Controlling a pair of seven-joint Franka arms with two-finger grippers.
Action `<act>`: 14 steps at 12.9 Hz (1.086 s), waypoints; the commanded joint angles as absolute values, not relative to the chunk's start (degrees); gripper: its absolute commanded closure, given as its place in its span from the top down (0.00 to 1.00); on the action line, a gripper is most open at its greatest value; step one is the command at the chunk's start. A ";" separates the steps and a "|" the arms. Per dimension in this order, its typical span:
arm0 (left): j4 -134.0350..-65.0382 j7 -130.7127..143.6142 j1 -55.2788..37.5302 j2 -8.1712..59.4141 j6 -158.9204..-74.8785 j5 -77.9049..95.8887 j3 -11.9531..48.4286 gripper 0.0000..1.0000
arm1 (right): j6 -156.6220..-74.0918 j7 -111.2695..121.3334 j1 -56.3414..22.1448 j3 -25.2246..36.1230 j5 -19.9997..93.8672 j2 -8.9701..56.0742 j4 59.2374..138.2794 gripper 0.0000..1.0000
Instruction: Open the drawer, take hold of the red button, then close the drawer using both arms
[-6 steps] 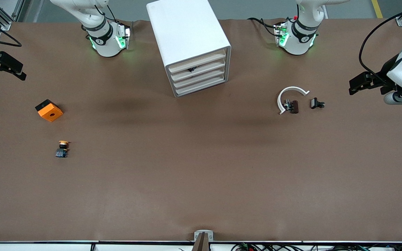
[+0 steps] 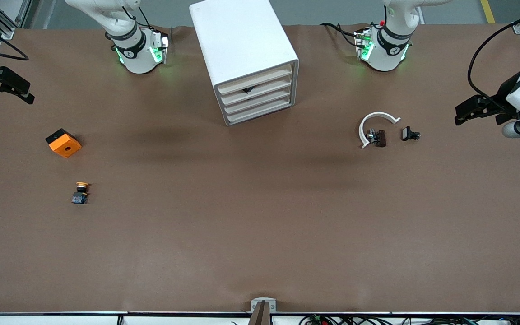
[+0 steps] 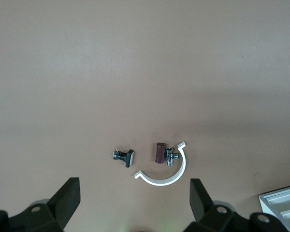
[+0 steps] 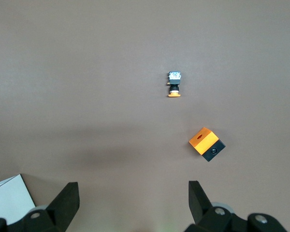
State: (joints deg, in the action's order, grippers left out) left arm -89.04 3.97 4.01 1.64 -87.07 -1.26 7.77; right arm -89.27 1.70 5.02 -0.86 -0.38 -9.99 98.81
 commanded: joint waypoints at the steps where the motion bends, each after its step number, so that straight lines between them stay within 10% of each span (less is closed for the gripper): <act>1: -87.45 4.04 3.43 4.12 -85.87 -1.58 8.17 1.00 | -89.56 1.14 5.54 -1.32 0.09 -11.16 99.67 1.00; 14: -86.84 71.58 -12.74 23.54 -85.87 16.84 10.20 1.00 | -89.47 1.14 5.63 -1.23 -0.62 -11.07 99.58 1.00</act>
State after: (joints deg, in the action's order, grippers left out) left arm -88.59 62.68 -13.43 21.40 -86.84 11.96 10.41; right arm -89.33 1.70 5.04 -0.78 -0.39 -9.99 98.81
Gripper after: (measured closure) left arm 0.000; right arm 0.000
